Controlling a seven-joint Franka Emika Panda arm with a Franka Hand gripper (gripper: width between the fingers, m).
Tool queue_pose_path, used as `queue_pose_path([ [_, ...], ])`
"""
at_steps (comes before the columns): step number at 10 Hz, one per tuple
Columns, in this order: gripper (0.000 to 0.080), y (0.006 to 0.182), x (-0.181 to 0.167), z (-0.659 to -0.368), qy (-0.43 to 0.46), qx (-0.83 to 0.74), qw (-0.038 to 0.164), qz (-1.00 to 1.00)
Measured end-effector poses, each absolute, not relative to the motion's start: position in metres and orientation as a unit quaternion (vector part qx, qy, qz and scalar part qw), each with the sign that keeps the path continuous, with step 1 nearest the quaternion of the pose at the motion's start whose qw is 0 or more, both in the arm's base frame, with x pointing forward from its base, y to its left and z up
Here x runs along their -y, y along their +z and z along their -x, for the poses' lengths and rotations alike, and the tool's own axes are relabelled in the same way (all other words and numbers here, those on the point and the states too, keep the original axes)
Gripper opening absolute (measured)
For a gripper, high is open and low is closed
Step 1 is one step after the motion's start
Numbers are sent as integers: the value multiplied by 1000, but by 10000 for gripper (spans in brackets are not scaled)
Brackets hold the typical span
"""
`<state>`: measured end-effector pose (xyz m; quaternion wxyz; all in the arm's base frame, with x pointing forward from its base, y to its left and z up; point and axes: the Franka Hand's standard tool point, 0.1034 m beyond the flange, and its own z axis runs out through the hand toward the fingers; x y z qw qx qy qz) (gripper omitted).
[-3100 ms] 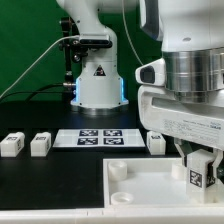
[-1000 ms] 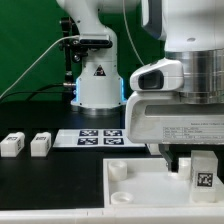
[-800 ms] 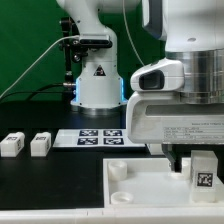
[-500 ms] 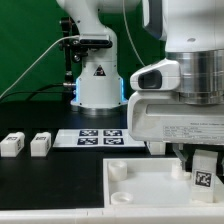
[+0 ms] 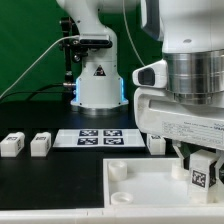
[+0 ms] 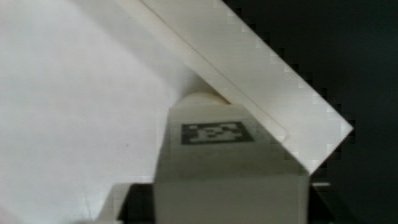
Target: Assemble one leg
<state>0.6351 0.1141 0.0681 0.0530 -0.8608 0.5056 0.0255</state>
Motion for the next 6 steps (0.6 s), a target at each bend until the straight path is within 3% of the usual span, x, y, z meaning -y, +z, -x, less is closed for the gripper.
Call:
queue_pose_path([
  [6, 295, 68, -115, -634, 54, -776, 48, 626],
])
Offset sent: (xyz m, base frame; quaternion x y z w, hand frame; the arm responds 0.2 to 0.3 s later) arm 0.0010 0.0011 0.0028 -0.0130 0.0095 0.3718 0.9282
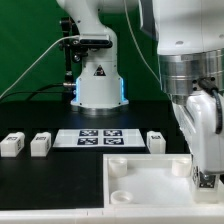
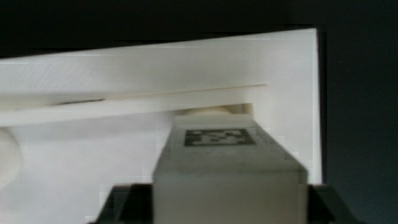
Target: Assemble one leg
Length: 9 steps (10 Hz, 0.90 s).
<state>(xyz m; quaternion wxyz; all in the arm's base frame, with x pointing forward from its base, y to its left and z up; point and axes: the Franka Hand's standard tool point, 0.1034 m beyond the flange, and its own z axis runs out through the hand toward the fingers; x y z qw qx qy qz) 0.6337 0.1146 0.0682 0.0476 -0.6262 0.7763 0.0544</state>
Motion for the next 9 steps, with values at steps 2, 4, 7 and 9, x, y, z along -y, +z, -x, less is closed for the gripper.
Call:
queue_pose_path([
  [2, 295, 68, -115, -634, 54, -789, 46, 610],
  [4, 511, 67, -117, -632, 57, -788, 47, 611],
  [7, 643, 67, -118, -632, 57, -786, 47, 614],
  [9, 648, 75, -127, -630, 56, -774, 53, 629],
])
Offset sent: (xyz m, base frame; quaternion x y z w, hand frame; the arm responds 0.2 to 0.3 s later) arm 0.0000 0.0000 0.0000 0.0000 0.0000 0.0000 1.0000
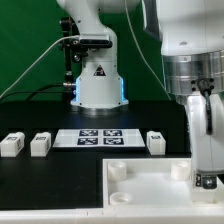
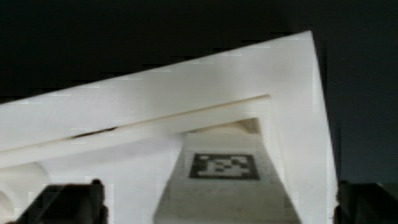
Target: Assemble one leg
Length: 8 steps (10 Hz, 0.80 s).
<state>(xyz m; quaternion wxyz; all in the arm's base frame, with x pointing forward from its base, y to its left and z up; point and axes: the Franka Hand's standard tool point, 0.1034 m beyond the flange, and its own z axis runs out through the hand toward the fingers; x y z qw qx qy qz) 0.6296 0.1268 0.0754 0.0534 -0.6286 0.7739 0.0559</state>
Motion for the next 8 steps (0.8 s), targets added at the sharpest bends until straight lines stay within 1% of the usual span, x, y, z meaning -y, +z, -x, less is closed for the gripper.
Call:
queue_pose_path([
  [2, 649, 91, -134, -631, 58, -764, 60, 640],
  [3, 649, 94, -136, -632, 59, -760, 60, 645],
  [4, 649, 92, -135, -630, 60, -760, 58, 644],
  [8, 649, 91, -136, -630, 60, -760, 58, 645],
])
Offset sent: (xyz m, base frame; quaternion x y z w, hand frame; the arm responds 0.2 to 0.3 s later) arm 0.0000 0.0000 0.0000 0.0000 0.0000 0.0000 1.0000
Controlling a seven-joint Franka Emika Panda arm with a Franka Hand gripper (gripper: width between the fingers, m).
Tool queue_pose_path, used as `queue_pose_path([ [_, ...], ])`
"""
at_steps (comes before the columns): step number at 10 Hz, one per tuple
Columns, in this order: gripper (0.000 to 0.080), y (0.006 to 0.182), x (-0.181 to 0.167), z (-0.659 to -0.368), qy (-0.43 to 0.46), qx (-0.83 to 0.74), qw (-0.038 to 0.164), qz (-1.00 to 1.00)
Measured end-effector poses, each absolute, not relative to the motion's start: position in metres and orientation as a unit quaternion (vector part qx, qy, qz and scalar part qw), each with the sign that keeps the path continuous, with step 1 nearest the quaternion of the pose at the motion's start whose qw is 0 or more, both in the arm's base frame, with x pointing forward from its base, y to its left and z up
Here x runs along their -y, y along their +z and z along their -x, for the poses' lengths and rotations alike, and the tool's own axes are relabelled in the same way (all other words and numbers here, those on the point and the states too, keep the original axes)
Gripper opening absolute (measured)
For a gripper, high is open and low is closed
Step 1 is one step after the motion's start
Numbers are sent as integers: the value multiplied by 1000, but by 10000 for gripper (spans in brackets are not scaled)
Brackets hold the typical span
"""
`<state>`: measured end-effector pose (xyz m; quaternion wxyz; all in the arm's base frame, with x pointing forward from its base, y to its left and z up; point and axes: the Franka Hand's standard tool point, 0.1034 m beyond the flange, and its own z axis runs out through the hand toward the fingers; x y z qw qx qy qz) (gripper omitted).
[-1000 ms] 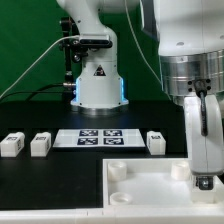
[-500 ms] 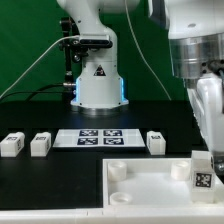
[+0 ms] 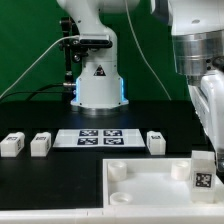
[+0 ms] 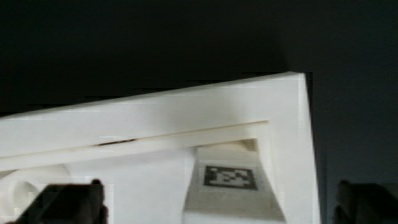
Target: Assemble one leg
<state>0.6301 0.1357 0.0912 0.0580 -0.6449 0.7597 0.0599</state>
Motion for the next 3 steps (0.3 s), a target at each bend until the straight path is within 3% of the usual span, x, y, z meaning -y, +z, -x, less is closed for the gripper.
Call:
queue_pose_path([
  [3, 649, 91, -136, -630, 60, -759, 58, 645],
])
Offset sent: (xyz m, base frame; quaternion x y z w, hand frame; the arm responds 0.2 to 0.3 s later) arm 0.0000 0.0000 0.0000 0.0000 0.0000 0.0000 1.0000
